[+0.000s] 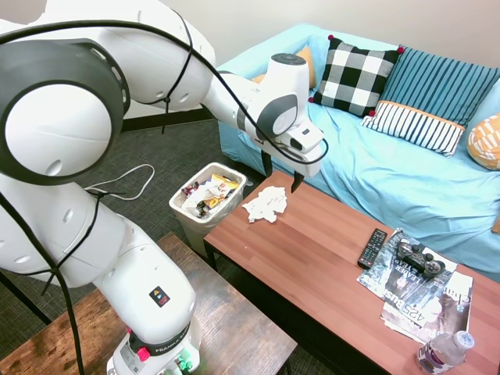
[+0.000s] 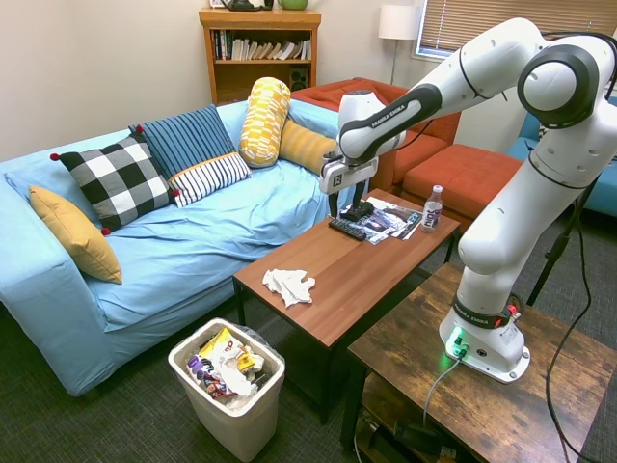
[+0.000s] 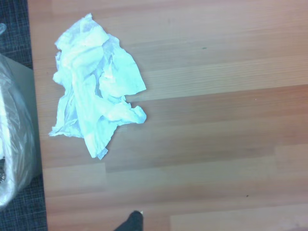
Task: Throw the tissue in the trash bin
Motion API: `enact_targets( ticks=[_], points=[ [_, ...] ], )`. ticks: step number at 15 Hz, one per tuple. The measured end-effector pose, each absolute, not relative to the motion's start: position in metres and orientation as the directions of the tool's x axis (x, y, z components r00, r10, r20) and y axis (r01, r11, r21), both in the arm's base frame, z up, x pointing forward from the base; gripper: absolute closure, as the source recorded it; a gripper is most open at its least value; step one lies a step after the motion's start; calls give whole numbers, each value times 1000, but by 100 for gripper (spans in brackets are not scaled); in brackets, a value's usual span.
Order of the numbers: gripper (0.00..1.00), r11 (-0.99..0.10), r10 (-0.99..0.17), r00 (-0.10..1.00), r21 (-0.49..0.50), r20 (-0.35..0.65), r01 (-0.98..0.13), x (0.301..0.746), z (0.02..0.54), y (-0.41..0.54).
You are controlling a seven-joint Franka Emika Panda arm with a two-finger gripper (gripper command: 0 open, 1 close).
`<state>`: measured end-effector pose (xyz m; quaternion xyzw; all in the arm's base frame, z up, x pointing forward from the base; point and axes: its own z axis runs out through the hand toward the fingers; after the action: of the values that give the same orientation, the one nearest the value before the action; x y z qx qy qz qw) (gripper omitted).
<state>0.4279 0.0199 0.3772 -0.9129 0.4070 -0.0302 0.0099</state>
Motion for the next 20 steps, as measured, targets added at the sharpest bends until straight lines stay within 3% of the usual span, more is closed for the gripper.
enact_targets(
  ticks=[8, 20],
  points=[
    [0, -676, -737, 672, -75, 70, -733, 458, 334, 61],
    [0, -648, -754, 647, 32, 109, -761, 563, 172, 164]
  ],
)
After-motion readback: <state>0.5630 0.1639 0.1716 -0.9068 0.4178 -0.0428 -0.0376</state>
